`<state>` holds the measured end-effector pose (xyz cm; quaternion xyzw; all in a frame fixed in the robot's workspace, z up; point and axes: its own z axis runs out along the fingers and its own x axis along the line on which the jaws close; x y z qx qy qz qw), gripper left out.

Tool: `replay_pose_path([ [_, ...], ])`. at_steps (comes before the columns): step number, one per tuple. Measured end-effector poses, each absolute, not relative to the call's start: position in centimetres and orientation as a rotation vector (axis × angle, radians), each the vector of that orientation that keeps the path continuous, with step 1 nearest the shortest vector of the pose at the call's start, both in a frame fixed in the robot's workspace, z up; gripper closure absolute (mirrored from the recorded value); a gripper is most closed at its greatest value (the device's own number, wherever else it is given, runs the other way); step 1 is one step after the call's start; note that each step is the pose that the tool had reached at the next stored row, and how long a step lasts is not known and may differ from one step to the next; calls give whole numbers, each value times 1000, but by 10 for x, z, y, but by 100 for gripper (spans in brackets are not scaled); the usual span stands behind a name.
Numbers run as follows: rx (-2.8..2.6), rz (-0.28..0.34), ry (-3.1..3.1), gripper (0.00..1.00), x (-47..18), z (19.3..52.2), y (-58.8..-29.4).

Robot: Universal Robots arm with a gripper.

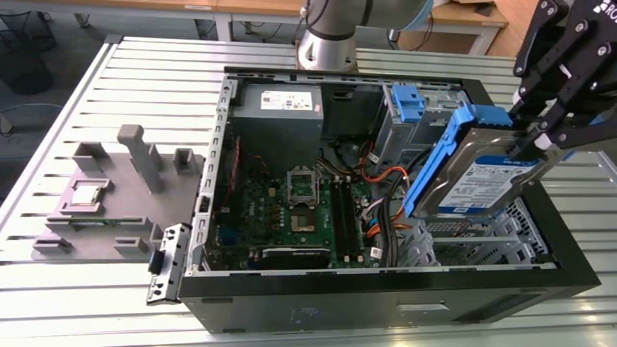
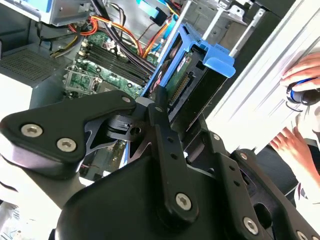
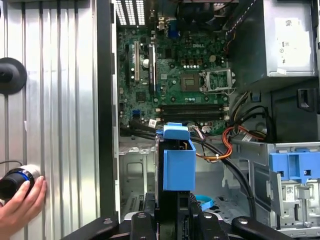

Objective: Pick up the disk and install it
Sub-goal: 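Pick up the disk, then insert the disk into the insertion slot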

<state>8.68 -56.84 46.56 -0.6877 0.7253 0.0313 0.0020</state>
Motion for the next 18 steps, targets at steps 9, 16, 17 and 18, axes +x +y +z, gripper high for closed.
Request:
replay_pose_path([
  [9, -2158, 99, 2276, 65, 107, 465, -574],
  [16, -2158, 99, 2275, 65, 122, 463, -577],
  [17, -2158, 99, 2275, 65, 123, 463, -578],
  [18, -2158, 99, 2276, 65, 123, 462, -578],
])
